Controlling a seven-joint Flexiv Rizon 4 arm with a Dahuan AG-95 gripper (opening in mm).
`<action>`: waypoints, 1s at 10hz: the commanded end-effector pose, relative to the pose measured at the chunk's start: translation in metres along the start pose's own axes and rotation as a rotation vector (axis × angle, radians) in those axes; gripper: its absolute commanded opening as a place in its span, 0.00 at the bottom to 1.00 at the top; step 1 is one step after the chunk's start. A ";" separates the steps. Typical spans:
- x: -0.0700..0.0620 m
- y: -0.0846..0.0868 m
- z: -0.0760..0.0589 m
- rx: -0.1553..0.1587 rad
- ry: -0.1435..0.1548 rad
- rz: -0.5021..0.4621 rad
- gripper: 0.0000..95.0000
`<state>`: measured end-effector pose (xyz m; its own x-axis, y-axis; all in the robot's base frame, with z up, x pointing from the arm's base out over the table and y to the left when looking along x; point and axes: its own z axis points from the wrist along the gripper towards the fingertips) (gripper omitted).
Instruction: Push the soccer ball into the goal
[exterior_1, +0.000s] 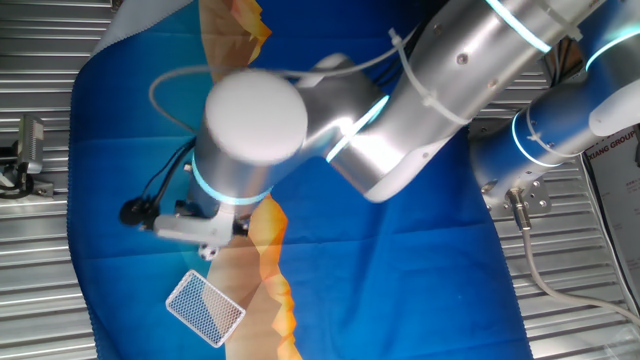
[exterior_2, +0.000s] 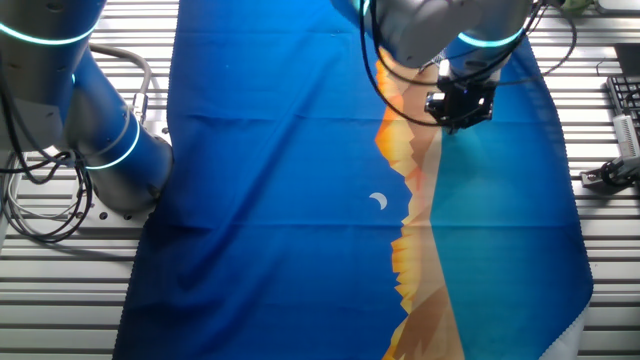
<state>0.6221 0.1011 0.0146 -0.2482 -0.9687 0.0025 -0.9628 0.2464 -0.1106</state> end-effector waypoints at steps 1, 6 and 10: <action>-0.004 -0.003 -0.003 -0.008 0.012 0.015 0.00; -0.004 -0.003 -0.003 0.006 0.002 -0.004 0.00; -0.005 -0.004 -0.003 0.010 -0.004 -0.017 0.00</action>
<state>0.6270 0.1048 0.0184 -0.2304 -0.9731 0.0029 -0.9662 0.2285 -0.1193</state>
